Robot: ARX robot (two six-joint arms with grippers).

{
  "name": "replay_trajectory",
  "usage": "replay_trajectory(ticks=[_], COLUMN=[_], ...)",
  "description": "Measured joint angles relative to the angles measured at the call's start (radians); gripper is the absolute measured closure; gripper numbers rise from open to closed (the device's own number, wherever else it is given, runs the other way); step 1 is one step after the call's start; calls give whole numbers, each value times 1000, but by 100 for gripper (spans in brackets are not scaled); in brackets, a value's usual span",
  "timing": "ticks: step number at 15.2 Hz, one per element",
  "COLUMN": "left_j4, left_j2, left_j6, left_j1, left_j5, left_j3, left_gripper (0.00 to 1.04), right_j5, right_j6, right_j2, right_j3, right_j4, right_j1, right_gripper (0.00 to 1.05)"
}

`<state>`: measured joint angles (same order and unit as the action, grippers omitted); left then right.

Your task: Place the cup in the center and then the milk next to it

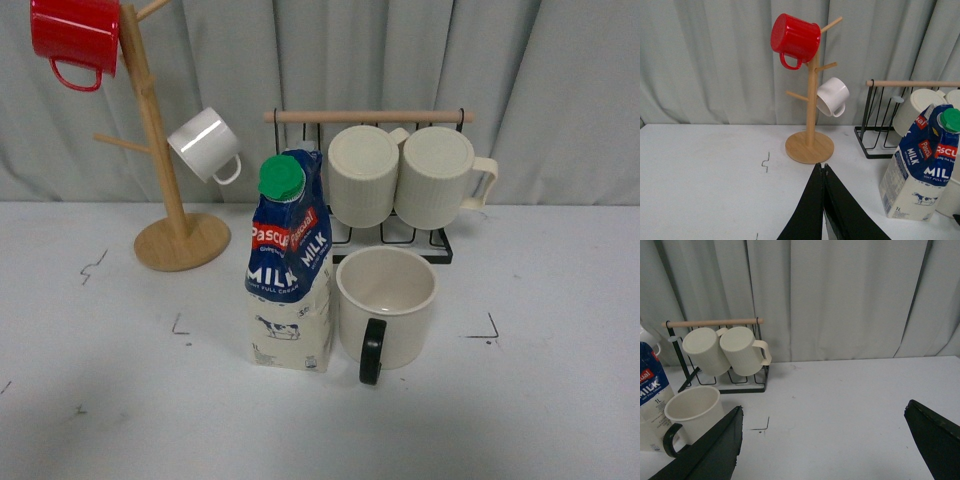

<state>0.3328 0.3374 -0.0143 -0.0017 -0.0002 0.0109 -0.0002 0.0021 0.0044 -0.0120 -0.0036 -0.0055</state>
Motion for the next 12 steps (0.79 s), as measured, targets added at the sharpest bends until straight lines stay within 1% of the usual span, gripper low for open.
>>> replay_trajectory(ticks=[8,10,11,12], left_j4=[-157,-341,-326,-344], left_j2=[-163,-325,-329,-329], left_j6=[0,0,0,0], left_j1=[0,0,0,0], left_j5=[0,-1,-2,-1], left_j3=[0,0,6,0], left_gripper=[103,103,103,103], right_j5=[0,0,0,0], right_j6=[0,0,0,0], right_j2=[0,0,0,0], right_j3=[0,0,0,0], right_j4=[0,0,0,1], right_j1=[0,0,0,0], right_gripper=[6,6,6,6])
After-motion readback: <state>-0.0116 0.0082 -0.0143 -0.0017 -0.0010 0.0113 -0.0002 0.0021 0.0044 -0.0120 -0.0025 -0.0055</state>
